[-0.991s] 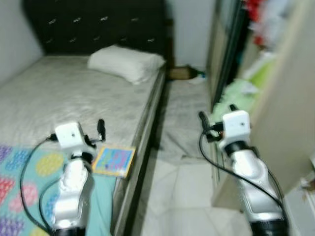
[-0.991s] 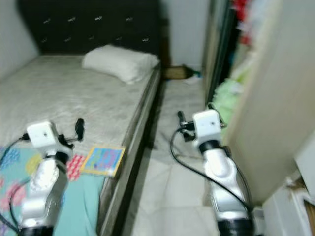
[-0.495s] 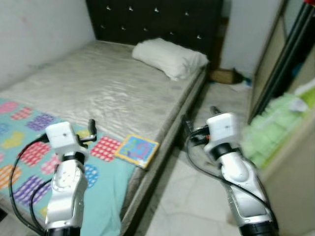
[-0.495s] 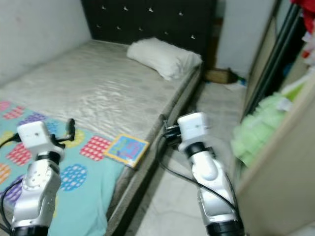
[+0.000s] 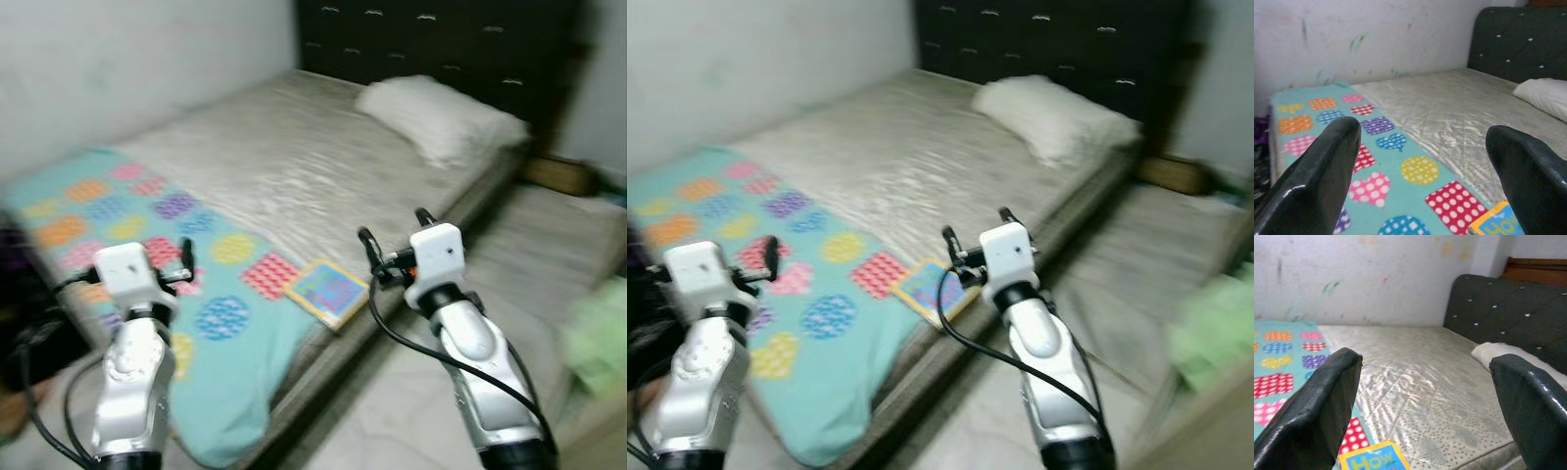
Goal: Clean up the room
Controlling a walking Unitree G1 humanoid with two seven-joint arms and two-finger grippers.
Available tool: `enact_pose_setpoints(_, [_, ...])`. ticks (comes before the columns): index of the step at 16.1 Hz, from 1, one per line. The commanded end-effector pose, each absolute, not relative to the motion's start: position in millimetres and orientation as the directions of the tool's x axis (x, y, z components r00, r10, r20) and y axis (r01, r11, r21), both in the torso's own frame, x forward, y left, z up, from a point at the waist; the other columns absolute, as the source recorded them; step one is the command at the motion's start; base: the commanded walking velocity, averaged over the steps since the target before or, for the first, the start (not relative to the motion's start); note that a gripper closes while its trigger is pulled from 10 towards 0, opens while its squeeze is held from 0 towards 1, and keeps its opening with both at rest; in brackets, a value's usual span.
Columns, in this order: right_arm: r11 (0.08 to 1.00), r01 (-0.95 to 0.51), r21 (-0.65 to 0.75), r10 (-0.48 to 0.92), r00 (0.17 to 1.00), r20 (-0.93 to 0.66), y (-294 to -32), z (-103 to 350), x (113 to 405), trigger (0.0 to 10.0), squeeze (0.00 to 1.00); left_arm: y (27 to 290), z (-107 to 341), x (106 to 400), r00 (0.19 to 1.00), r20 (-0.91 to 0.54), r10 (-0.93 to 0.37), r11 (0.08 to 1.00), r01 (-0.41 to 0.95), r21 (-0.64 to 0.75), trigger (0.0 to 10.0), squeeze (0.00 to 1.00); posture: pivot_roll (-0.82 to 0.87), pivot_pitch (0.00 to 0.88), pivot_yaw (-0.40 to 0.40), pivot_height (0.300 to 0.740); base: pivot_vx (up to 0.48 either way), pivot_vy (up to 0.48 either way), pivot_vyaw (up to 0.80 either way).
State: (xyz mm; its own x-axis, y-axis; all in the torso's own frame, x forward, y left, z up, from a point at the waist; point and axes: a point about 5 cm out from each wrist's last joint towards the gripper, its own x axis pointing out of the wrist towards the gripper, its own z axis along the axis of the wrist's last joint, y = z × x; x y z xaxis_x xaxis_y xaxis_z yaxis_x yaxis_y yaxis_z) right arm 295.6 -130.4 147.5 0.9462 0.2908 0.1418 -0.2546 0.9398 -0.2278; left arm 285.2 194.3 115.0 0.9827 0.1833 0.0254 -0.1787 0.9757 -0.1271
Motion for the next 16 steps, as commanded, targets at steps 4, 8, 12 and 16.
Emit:
enact_pose_setpoints(4, [0.940, -0.261, -0.219, 0.299, 0.941, 0.158, -128.6, 151.0, 295.5, 10.0, 0.00, 197.4, 117.9, 286.7, 0.980, 0.035, 0.195, 0.976, -0.190, -0.106, 10.0, 0.00, -0.12, 0.000, 0.062, 0.740, 0.000, 0.000, 0.80])
enact_pose_setpoints(8, [0.940, -0.261, -0.221, 0.299, 0.941, 0.159, -129.8, 151.4, 295.2, 10.0, 0.00, 203.9, 116.1, 284.7, 0.970, 0.027, 0.241, 0.968, -0.239, -0.074, 10.0, 0.00, -0.12, 0.000, 0.062, 0.740, 0.000, 0.000, 0.80])
enact_pose_setpoints(12, [0.939, -0.264, -0.219, 0.303, 0.939, 0.165, -128.8, 152.9, 295.8, 10.0, 0.00, 203.2, 116.3, 286.0, 0.970, 0.026, 0.240, 0.969, -0.238, -0.069, 10.0, 0.00, -0.12, 0.000, 0.061, 0.740, 0.000, 0.000, 0.80])
enact_pose_setpoints(16, [0.961, -0.225, -0.159, 0.254, 0.948, 0.192, -137.8, 154.5, 295.8, 10.0, 0.00, 205.8, 113.5, 285.9, 0.971, 0.013, 0.238, 0.970, -0.236, -0.062, 10.0, 0.00, -0.12, 0.000, 0.065, 0.740, 0.000, 0.000, 0.51])
